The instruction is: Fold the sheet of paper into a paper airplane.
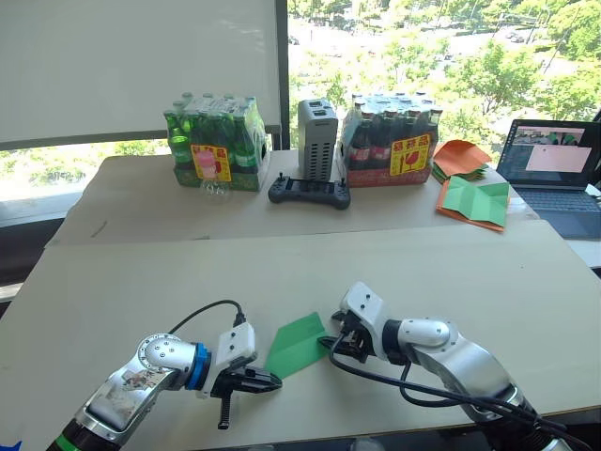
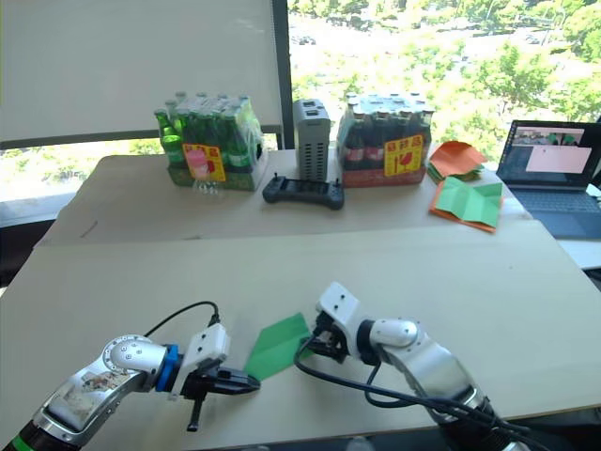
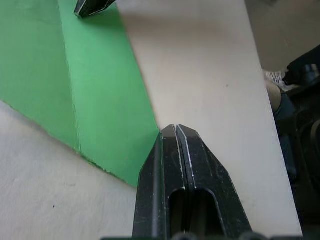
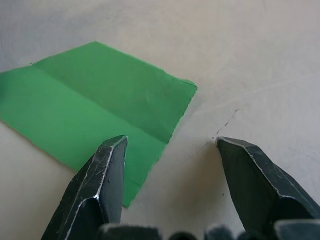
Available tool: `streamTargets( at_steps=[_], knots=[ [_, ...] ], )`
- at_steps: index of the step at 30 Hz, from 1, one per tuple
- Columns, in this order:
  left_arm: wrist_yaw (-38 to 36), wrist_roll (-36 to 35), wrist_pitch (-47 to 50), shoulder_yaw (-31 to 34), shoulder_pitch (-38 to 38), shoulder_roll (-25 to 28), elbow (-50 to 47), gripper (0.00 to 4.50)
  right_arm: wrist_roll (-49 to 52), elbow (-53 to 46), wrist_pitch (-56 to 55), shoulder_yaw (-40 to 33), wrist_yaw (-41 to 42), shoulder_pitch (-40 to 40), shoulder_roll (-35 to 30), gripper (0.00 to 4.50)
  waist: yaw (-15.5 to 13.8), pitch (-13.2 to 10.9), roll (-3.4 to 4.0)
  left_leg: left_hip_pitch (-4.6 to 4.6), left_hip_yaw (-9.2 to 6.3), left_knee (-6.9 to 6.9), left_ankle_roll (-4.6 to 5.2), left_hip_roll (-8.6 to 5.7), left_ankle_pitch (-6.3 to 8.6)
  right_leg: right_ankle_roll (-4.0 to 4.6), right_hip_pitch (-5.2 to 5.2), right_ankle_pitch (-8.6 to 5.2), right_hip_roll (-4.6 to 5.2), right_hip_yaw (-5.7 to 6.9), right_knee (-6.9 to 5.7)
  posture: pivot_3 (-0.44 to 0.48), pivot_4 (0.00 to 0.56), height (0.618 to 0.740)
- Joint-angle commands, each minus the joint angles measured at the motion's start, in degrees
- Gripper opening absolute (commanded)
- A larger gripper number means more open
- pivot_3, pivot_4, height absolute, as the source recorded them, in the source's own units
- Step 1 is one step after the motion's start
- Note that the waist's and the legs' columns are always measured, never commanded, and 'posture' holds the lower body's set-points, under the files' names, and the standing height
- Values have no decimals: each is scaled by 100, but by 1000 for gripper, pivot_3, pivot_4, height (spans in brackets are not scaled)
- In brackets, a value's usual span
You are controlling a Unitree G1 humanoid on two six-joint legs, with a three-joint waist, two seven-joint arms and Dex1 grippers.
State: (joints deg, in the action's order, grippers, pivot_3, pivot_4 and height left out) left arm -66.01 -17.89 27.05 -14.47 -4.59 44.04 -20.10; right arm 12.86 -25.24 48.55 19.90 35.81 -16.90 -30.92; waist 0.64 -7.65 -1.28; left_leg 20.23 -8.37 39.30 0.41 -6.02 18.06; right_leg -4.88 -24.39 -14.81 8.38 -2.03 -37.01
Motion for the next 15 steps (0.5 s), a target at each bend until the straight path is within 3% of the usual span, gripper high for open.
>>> streamTargets(
  at_steps=[1,11,15],
  knots=[
    [53,191,-215,-2,-215,33,211,0,9,-249,110,-29,-59,-81,44,3149,-2,0,0,0,0,-1,0,0,0,0,0,0,0,0,0,0,150,735],
    [-156,426,-734,48,-741,242,883,0,0,-307,186,-30,-78,-88,104,3149,11,0,0,2,-1,-6,0,0,0,0,-6,0,0,2,0,0,150,735],
    [-102,-25,-307,166,-861,37,490,0,-20,-229,144,-18,-87,-113,121,3149,10,0,0,3,-2,-6,0,-1,0,0,-7,0,0,2,0,0,150,735]
  ],
)
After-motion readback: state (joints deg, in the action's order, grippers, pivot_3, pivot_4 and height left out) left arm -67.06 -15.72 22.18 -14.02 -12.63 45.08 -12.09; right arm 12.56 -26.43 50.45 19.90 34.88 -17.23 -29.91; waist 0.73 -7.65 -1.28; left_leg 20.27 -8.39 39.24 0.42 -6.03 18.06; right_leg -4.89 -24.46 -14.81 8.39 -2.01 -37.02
